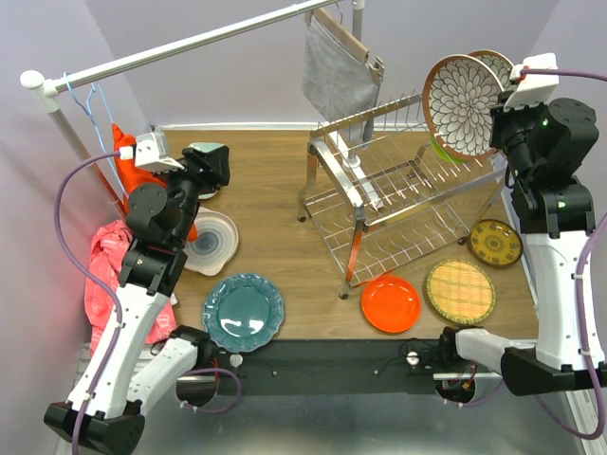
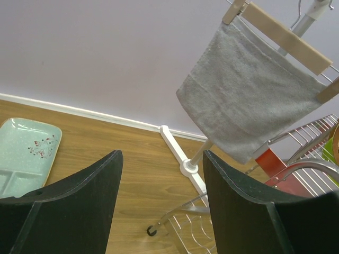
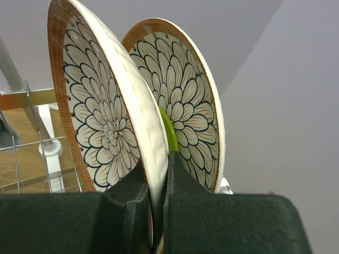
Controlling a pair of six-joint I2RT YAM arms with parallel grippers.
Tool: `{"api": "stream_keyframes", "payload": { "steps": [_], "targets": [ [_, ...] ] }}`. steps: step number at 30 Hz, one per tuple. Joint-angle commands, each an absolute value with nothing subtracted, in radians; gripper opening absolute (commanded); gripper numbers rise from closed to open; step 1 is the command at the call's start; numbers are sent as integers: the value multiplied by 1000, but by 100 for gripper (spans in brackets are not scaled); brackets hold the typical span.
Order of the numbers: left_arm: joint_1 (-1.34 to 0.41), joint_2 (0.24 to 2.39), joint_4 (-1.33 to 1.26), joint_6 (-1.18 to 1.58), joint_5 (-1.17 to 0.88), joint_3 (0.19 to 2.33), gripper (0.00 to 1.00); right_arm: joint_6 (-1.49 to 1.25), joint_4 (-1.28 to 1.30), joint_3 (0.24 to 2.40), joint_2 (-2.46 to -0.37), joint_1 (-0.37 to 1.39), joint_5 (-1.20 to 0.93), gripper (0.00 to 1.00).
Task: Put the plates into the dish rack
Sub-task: Insert the plate into the dish rack
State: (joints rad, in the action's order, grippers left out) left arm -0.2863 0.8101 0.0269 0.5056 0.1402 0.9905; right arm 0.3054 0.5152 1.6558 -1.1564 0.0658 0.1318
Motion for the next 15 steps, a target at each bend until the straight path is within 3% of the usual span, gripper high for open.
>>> {"api": "stream_keyframes", "payload": {
  "steps": [1, 15],
  "targets": [
    [-275, 808, 5, 511, 117, 979, 71, 324, 362, 1715, -1166, 81, 215, 1],
    [-264, 808, 5, 511, 106, 979, 71, 350, 364, 1733, -1177, 98, 187, 1]
  ]
}}
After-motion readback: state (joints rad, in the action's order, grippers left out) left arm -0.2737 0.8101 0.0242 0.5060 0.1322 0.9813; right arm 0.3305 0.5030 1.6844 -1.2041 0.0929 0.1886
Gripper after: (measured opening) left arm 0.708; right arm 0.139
